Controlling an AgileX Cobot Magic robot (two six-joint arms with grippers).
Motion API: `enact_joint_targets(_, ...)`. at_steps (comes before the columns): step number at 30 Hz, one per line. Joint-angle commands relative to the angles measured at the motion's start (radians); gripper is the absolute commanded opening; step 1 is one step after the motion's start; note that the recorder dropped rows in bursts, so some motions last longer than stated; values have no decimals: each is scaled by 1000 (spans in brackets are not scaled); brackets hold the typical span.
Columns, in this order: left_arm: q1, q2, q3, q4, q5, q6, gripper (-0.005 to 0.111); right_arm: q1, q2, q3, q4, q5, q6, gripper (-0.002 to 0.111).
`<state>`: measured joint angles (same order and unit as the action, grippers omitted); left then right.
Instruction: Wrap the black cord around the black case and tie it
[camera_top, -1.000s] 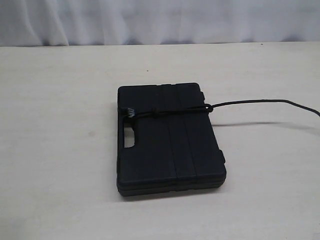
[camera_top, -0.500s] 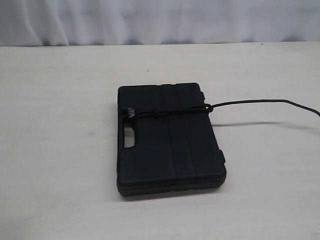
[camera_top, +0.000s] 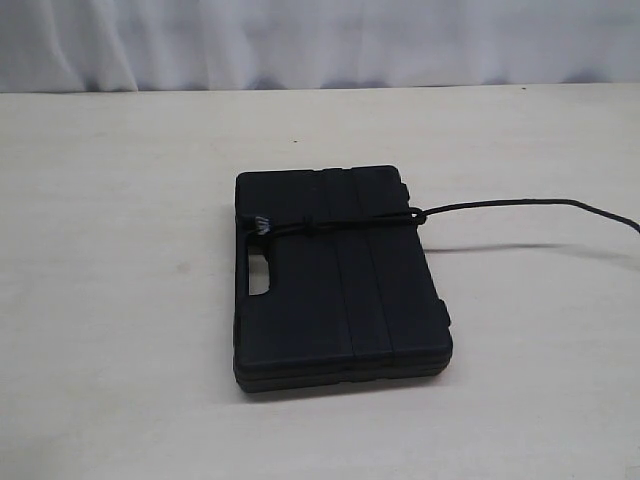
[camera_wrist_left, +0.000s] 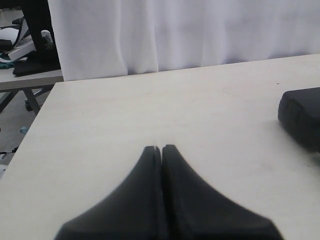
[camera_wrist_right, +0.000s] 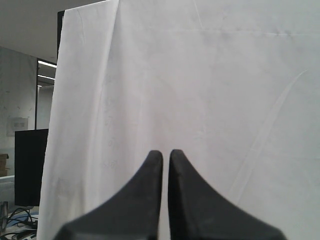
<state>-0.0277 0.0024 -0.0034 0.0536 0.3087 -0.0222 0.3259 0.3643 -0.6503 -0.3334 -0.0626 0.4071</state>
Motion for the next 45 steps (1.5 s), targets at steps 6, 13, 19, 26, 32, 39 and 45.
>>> enact_joint_targets(6,-8,-2,3,-3,-6,-1,0,2,-3,5,4,8,0,4)
enact_joint_targets(13,-8,-2,3,-3,-6,-1,0,-20,-69,33,41,21,-157,4)
enact_joint_targets(19,-8,-2,3,-5,-4,-1,0,-73,-212,149,199,-105,-545,4)
enact_joint_targets(26,-8,-2,3,-5,-4,-1,0,-170,-364,298,271,-126,-695,4)
enact_joint_targets(32,-8,-2,3,-5,-4,-1,0,-184,-364,425,295,-114,-698,4)
enact_joint_targets(39,-8,-2,3,-5,-4,-1,0,-184,-364,626,295,-112,-610,4)
enact_joint_targets(45,-8,-2,3,-14,-4,-1,0,-184,-364,650,288,138,-549,4)
